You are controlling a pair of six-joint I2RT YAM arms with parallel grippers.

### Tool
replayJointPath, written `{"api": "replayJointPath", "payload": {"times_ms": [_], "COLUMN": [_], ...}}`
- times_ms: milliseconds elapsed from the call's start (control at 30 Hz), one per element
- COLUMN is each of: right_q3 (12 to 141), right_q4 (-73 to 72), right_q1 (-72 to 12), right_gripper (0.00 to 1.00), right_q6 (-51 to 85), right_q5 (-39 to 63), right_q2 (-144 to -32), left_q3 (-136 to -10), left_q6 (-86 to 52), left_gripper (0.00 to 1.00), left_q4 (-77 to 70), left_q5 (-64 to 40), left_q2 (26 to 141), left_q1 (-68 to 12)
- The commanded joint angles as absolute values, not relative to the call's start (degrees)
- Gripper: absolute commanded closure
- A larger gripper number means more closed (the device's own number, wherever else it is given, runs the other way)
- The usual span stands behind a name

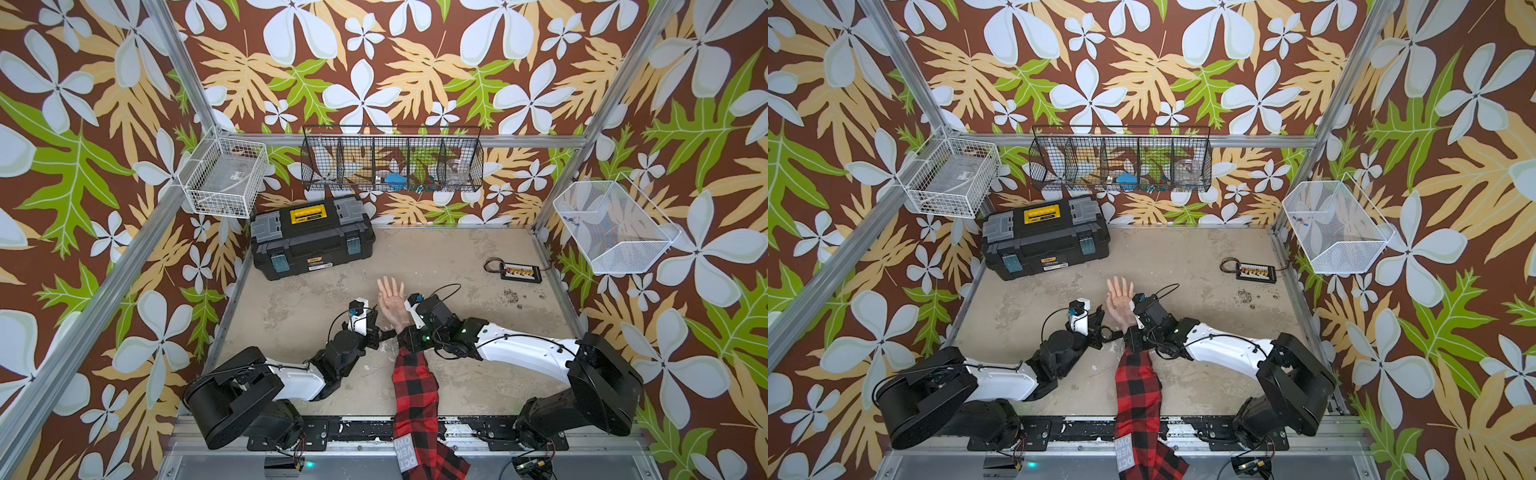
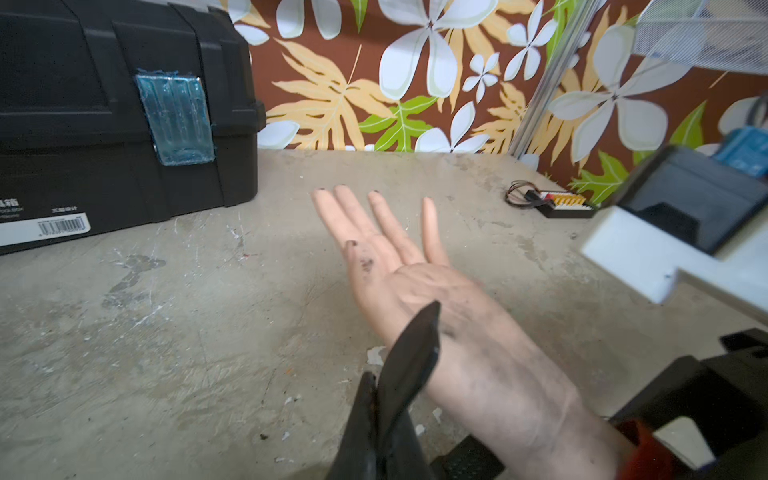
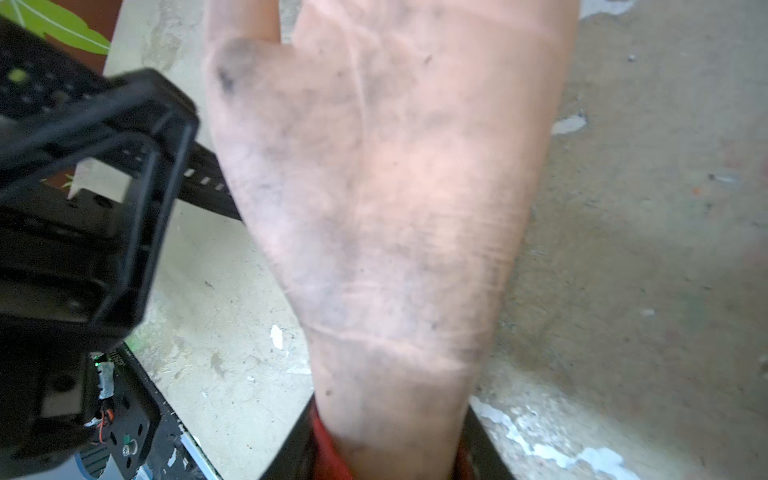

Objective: Take off the watch
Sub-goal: Take off the watch from the hand, then place the watch at the center of the board.

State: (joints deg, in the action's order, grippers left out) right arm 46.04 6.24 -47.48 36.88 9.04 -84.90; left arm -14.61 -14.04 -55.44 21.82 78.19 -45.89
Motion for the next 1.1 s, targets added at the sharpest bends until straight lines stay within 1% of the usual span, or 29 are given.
{"api": "replayJointPath", "payload": {"times_ms": [0,133,267,433,600,733,867,1000,1067], "right_q3": [44.3,42.8,42.5,43.1,44.2,44.5,45.0,45.4,45.8], "right_q4": [2.1,1.0,0.0,-1.6,-2.2,-1.5,-1.0,-0.4,0.3], "right_q1": [-45.9,-43.9,-42.7,-42.2,-42.2,-42.2,-42.0,-41.6,-41.2], "right_gripper": [0.7,0.69,0.69,0.69,0.68,0.63,0.53,0.44,0.39], "right_q6": [36.7,35.9,35.2,34.6,34.0,33.4,33.0,32.8,32.5], "right_q5": [9.9,10.3,11.6,12.7,12.7,10.2,9.1,8.0,7.3], "right_q2": [-83.6,-83.5,-84.8,-86.8,-89.7,-90.9,-92.2,-92.1,-91.7], "left_q3": [-16.4,-18.7,-22.9,-29.9,-34.1,-38.4,-41.4,-42.6,-43.0], "left_q6": [-16.6,-19.3,-22.6,-23.3,-24.1,-22.9,-21.6,-20.5,-20.1], "left_gripper": [1.0,1.0,1.0,1.0,1.0,1.0,0.84,0.77,0.7], "left_q4": [-39.0,-26.8,-14.7,-1.8,1.8,5.4,7.9,9.6,10.0], "left_q5": [22.1,20.8,12.4,1.3,-5.7,-5.7,-4.9,-3.5,-3.4], "left_q2": [75.3,71.2,70.9,76.4,82.5,86.6,88.0,87.5,87.0], "left_q1": [-45.3,-43.1,-36.6,-27.3,-20.7,-19.7,-19.7,-19.5,-19.4]}}
